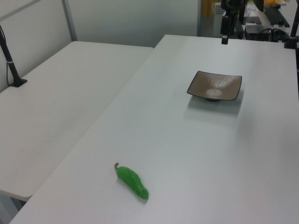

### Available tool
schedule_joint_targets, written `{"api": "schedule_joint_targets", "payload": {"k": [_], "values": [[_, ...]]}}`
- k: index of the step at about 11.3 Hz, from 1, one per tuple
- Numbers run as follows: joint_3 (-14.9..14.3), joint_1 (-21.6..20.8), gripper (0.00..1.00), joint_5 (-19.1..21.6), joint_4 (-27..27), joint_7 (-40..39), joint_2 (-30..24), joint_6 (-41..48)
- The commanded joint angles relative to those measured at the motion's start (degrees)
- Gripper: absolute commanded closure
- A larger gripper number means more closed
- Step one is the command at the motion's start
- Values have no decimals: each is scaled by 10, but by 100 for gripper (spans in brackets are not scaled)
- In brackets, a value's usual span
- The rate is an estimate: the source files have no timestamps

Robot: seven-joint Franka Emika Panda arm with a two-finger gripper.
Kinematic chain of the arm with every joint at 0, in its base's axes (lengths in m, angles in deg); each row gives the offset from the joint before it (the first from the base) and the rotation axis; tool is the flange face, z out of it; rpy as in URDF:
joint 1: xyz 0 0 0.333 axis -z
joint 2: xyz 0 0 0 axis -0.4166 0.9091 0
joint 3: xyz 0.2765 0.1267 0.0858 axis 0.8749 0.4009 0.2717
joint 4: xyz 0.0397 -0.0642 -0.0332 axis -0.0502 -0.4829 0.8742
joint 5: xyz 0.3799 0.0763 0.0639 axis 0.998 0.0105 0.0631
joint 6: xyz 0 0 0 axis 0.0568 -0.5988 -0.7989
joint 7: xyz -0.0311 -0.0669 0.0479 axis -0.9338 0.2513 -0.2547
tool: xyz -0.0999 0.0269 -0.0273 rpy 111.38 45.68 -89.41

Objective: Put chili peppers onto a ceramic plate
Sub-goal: 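Move the open gripper from rest toward the green chili pepper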

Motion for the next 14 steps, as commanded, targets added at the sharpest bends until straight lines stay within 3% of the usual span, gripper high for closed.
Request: {"api": "schedule_joint_targets", "payload": {"k": [1, 10, 14], "values": [[-1, -4, 0, -1, -14, -7, -8, -2], [-1, -7, 0, 0, -17, -5, -4, -3], [12, -9, 0, 9, -21, 2, 7, -5]]}}
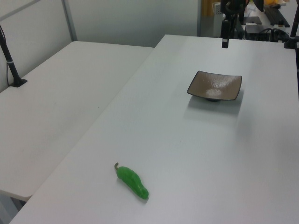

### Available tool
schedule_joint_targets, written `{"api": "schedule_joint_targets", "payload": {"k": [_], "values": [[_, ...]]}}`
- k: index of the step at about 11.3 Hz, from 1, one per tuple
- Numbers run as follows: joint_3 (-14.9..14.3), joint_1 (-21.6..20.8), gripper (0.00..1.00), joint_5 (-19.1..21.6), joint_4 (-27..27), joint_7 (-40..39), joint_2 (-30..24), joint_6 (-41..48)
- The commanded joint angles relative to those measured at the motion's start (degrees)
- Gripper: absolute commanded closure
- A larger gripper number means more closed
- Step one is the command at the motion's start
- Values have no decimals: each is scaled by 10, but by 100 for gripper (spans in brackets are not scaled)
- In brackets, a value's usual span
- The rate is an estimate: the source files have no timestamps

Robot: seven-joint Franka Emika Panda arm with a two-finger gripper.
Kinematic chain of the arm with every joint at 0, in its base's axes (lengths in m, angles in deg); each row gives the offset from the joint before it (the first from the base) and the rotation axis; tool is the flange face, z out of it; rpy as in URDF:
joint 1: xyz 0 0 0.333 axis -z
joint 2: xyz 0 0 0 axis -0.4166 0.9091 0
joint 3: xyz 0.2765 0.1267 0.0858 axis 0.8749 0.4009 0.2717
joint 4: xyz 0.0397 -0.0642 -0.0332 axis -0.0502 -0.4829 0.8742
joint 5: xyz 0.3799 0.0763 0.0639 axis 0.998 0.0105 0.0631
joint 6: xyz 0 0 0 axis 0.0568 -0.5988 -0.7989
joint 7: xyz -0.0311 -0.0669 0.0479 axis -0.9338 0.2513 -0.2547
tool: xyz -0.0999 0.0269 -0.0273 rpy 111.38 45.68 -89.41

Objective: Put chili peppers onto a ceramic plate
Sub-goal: 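Move the open gripper from rest toward the green chili pepper, then lower the open gripper over the middle of the green chili pepper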

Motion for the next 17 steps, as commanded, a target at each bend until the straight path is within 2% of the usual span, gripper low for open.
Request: {"api": "schedule_joint_targets", "payload": {"k": [1, 4, 8, 10, 14, 17], "values": [[11, -6, 0, 16, -11, 3, 7, -15], [23, -5, 0, 44, -12, 34, 19, -43], [62, -21, 0, 50, -5, 145, 58, -133], [69, -49, 0, 53, 17, 162, 100, -164], [97, -87, 0, 67, 54, 283, 147, -254], [104, -130, 0, 60, 132, 345, 230, -313]]}}
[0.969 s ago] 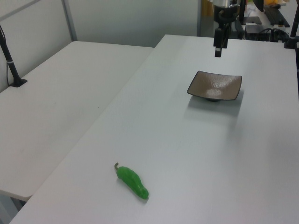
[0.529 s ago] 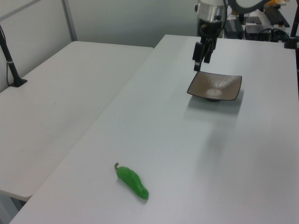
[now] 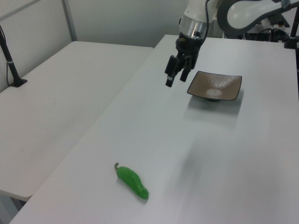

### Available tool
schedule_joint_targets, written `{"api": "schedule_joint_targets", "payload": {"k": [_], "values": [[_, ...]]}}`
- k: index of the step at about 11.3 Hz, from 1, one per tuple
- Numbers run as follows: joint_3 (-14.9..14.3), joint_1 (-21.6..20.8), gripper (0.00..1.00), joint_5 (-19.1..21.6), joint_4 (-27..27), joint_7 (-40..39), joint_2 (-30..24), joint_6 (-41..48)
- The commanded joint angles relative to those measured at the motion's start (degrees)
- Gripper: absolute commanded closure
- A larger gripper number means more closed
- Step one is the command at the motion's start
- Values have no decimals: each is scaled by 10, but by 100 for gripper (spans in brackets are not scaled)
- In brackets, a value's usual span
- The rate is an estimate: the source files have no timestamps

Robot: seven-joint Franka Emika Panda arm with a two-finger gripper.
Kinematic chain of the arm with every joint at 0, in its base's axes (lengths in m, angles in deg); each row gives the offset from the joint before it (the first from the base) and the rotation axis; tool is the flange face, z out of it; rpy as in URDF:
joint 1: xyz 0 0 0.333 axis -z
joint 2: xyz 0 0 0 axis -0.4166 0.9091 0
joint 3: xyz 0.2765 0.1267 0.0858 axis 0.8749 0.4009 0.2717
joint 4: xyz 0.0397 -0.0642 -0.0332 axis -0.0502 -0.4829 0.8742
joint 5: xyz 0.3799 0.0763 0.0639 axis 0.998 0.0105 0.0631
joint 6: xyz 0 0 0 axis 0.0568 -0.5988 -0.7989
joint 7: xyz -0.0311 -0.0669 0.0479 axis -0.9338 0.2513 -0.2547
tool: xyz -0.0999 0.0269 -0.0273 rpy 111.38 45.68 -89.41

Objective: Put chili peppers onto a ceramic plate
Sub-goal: 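Lower the open gripper over the middle of the green chili pepper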

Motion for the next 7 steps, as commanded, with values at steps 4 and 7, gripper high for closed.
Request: {"api": "schedule_joint_targets", "payload": {"k": [4, 7], "values": [[2, -74, 0, 5, 109, 88, 134, -111], [2, -113, 0, -2, 153, 118, 210, -164]]}}
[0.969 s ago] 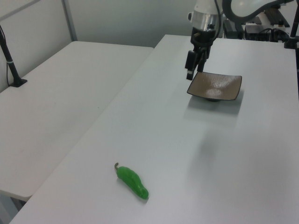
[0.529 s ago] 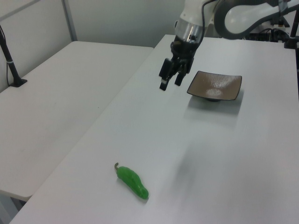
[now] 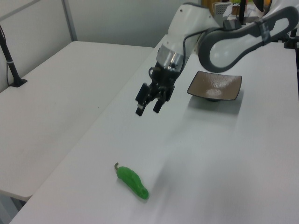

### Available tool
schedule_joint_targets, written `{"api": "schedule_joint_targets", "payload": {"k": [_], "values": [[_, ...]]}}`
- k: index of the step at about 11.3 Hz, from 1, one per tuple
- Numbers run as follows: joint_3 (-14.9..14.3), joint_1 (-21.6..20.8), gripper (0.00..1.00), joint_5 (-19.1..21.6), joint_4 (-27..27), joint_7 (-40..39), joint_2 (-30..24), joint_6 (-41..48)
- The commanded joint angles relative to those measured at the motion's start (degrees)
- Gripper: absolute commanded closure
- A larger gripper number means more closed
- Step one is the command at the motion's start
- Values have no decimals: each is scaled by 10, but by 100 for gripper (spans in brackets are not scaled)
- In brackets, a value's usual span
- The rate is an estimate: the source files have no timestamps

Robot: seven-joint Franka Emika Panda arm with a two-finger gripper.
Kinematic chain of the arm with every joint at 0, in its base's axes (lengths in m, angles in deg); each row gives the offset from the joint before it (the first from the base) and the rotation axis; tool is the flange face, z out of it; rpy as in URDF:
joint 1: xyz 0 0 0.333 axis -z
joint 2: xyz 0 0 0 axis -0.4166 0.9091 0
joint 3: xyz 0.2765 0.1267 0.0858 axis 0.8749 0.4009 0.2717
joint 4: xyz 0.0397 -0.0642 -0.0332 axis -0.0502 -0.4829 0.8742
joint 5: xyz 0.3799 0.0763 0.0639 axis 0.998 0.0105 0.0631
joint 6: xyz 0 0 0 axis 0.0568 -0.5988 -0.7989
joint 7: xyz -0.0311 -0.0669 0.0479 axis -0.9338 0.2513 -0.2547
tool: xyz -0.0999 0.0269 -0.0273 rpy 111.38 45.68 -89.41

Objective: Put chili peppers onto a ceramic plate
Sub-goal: 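Lower the open gripper over the middle of the green chili pepper, then close the gripper on the green chili pepper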

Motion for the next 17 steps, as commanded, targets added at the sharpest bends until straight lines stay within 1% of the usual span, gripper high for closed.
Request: {"api": "schedule_joint_targets", "payload": {"k": [1, 3, 5, 7, 9, 13, 14, 16, 17], "values": [[-3, -41, 0, -2, 72, 36, 88, -51], [-4, -60, 0, -11, 89, 64, 119, -69], [-6, -77, 0, -14, 89, 80, 143, -103], [-8, -85, 0, -27, 90, 88, 165, -119], [-12, -97, 0, -32, 112, 88, 196, -135], [-12, -102, 0, -35, 126, 89, 217, -139], [-13, -109, 0, -38, 129, 89, 224, -140], [-12, -110, 0, -55, 126, 89, 229, -159], [-12, -110, 13, -56, 127, 89, 231, -159]]}}
